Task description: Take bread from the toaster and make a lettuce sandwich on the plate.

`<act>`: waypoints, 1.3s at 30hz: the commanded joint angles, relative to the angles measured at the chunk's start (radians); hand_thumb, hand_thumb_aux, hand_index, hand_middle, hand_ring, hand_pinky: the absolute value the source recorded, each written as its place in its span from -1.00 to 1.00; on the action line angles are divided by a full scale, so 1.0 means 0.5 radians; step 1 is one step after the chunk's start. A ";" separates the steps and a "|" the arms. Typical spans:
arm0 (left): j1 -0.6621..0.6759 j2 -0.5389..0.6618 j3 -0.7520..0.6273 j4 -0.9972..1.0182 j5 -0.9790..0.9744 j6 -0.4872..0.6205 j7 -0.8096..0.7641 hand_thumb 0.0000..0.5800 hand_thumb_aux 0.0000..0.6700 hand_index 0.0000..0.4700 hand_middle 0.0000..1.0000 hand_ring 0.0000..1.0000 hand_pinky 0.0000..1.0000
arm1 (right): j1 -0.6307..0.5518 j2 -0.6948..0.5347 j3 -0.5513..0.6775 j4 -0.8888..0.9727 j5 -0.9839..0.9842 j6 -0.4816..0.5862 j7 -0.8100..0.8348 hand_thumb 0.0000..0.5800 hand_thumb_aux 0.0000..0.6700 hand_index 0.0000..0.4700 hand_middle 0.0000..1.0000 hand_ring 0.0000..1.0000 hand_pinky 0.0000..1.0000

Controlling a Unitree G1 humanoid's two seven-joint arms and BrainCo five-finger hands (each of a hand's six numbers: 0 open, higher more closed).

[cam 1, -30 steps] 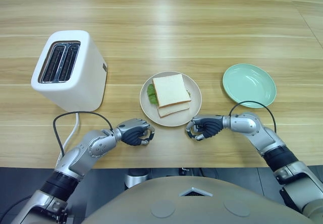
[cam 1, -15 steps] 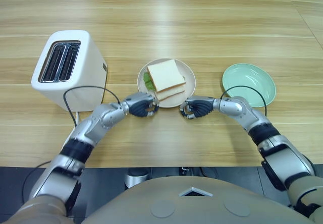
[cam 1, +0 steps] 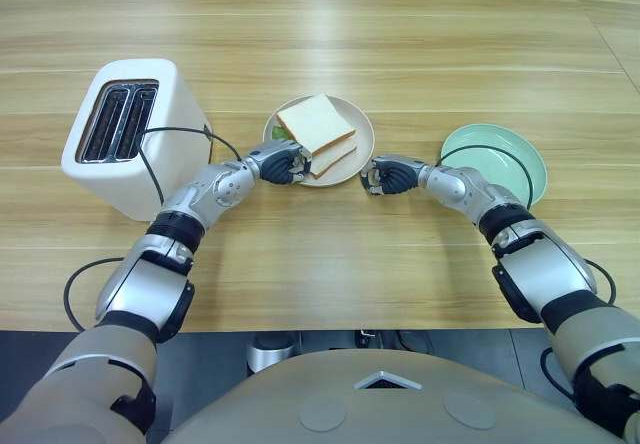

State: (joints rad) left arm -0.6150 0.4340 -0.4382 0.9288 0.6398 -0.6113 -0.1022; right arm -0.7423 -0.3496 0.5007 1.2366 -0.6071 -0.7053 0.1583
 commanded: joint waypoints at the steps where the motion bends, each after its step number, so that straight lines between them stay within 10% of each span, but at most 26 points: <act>1: 0.000 0.030 0.040 -0.022 -0.055 -0.082 0.059 1.00 1.00 0.96 1.00 1.00 1.00 | -0.022 0.011 -0.033 0.055 0.016 0.000 -0.101 1.00 1.00 0.96 1.00 1.00 1.00; 13: 0.287 0.132 0.447 -1.093 -0.200 -0.039 0.306 1.00 1.00 0.96 1.00 1.00 1.00 | 0.108 -0.070 -0.170 -0.100 0.138 -0.259 -0.300 1.00 1.00 0.96 0.99 0.99 0.99; 14: 0.325 0.123 0.477 -1.186 -0.218 -0.023 0.315 1.00 1.00 0.96 1.00 1.00 1.00 | 0.115 -0.073 -0.200 -0.134 0.156 -0.286 -0.362 0.90 0.55 0.51 0.38 0.38 0.38; 15: 0.366 0.111 0.507 -1.274 -0.239 -0.004 0.322 1.00 1.00 0.96 1.00 1.00 1.00 | 0.124 -0.074 -0.234 -0.170 0.177 -0.320 -0.424 0.58 0.08 0.06 -0.41 -0.41 -0.41; 16: 0.407 0.097 0.535 -1.350 -0.270 0.014 0.323 1.00 1.00 0.96 1.00 1.00 1.00 | 0.134 -0.072 -0.271 -0.206 0.203 -0.353 -0.485 0.58 0.08 0.06 -0.41 -0.41 -0.41; 17: 0.450 0.080 0.562 -1.419 -0.307 0.034 0.319 1.00 1.00 0.96 1.00 1.00 1.00 | 0.145 -0.065 -0.314 -0.236 0.233 -0.387 -0.543 -1.00 -1.00 -1.00 -1.00 -1.00 -1.00; 18: 0.495 0.059 0.591 -1.484 -0.349 0.059 0.312 1.00 1.00 0.96 1.00 1.00 1.00 | 0.158 -0.053 -0.364 -0.270 0.277 -0.423 -0.587 -1.00 -1.00 -1.00 -1.00 -1.00 -1.00; 20: 0.581 0.001 0.655 -1.594 -0.455 0.115 0.312 0.70 0.23 0.21 1.00 1.00 1.00 | 0.191 -0.004 -0.476 -0.319 0.411 -0.506 -0.630 -1.00 -1.00 -1.00 -1.00 -1.00 -1.00; 21: 0.623 -0.046 0.687 -1.643 -0.545 0.151 0.304 -0.03 -0.44 -0.45 0.97 0.97 0.97 | 0.211 0.033 -0.539 -0.337 0.501 -0.549 -0.626 -1.00 -1.00 -1.00 -1.00 -1.00 -1.00; 22: 0.661 -0.096 0.714 -1.681 -0.640 0.181 0.293 -1.00 -1.00 -1.00 -0.40 -0.40 -0.40 | 0.230 0.080 -0.607 -0.353 0.606 -0.586 -0.611 -1.00 -1.00 -1.00 -1.00 -1.00 -1.00; 23: 0.692 -0.145 0.740 -1.707 -0.712 0.202 0.294 -1.00 -1.00 -1.00 -0.40 -0.40 -0.40 | 0.249 0.127 -0.670 -0.369 0.711 -0.616 -0.586 -1.00 -1.00 -1.00 -1.00 -1.00 -1.00; 24: 0.719 -0.202 0.766 -1.722 -0.788 0.229 0.296 -1.00 -1.00 -1.00 -1.00 -1.00 -1.00 | 0.269 0.178 -0.727 -0.391 0.821 -0.649 -0.543 -1.00 -1.00 -1.00 -1.00 -1.00 -1.00; 39: 0.866 -0.575 0.811 -1.359 -1.050 0.046 0.248 -1.00 -1.00 -1.00 -1.00 -1.00 -1.00 | 0.404 0.574 -0.988 -0.495 1.189 -0.878 -0.308 -1.00 -1.00 -1.00 -1.00 -1.00 -1.00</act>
State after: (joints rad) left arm -0.1772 0.1473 -0.0240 0.1917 0.0924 -0.5535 0.0270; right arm -0.5589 -0.0616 0.0174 0.9721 0.0104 -1.1313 0.0081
